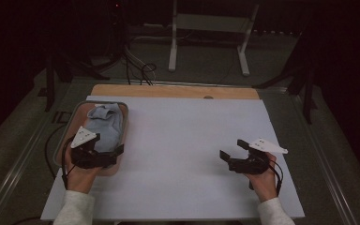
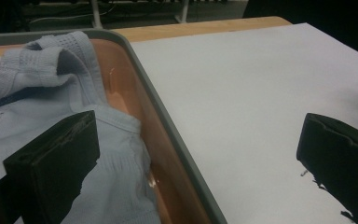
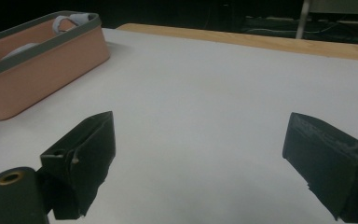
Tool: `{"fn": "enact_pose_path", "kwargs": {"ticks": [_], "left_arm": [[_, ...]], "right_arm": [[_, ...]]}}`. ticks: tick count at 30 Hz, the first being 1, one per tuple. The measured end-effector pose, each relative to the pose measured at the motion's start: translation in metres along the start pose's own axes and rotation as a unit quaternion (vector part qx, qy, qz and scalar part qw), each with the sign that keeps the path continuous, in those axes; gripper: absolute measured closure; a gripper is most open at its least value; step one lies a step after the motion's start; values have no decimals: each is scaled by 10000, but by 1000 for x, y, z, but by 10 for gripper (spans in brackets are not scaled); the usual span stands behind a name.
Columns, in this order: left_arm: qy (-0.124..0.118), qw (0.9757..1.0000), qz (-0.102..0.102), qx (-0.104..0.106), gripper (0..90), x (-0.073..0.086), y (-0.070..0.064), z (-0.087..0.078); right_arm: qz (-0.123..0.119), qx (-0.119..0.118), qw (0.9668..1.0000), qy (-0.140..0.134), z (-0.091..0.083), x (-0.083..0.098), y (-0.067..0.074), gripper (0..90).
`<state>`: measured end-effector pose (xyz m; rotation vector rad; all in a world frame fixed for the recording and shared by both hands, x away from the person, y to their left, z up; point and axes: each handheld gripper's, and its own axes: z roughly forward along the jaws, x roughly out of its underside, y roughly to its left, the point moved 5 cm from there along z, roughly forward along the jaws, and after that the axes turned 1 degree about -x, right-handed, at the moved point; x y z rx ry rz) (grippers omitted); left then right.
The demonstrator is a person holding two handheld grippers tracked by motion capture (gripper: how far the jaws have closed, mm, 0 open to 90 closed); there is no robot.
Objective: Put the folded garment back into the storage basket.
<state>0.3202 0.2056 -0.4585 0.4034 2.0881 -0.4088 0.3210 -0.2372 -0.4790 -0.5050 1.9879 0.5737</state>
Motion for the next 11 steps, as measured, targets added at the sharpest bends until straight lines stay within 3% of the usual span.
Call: {"fn": "enact_pose_path", "kwargs": {"ticks": [11], "left_arm": [[-48,10000,-63,47,4,1,0,0]], "right_arm": [[93,108,9998,-151,-17,7,-11,94]]}}
